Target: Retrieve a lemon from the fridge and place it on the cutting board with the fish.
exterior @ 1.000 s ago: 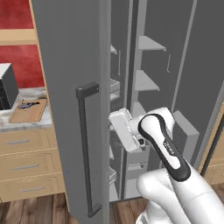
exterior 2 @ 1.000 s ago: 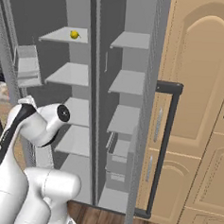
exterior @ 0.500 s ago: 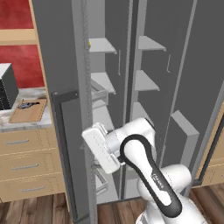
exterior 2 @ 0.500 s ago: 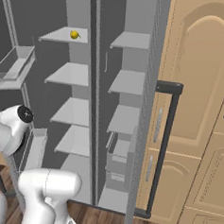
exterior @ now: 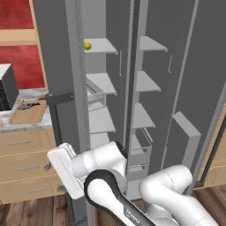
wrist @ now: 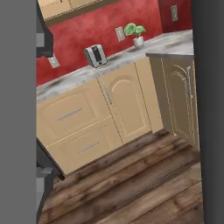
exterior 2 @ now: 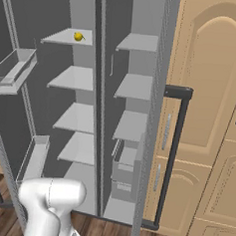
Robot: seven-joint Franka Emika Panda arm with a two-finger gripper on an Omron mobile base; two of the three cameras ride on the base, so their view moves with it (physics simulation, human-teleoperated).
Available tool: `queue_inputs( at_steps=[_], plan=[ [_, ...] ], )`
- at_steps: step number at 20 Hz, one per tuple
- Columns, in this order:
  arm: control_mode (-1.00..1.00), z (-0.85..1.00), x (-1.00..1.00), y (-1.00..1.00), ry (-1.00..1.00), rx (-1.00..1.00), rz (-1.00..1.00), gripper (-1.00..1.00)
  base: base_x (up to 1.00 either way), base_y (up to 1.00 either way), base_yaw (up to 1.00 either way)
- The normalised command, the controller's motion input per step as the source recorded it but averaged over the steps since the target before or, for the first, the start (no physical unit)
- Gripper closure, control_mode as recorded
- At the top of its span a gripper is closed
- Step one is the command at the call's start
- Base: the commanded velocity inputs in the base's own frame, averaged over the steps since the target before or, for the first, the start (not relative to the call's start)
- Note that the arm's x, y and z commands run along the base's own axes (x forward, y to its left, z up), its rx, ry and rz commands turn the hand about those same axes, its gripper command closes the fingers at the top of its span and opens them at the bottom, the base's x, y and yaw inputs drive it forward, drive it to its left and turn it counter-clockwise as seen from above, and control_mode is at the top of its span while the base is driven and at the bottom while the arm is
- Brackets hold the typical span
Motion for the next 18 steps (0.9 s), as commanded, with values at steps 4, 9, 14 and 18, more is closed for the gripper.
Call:
queue_inputs(
  at_steps=[4, 9, 14, 18],
  plan=[
    [-1.00, 0.00, -0.19, 0.91, -0.05, 0.00, -0.13, -1.00, 0.00, 0.00, 0.00],
    [-1.00, 0.00, -0.55, -0.29, 0.03, -0.13, -0.02, -1.00, 0.00, 0.00, 0.00],
    [-1.00, 0.27, -0.30, -0.94, 0.00, -0.27, 0.03, -1.00, 0.00, 0.00, 0.00],
    [-1.00, 0.15, -0.24, -1.00, 0.00, -0.38, 0.05, -1.00, 0.00, 0.00, 0.00]
  ],
)
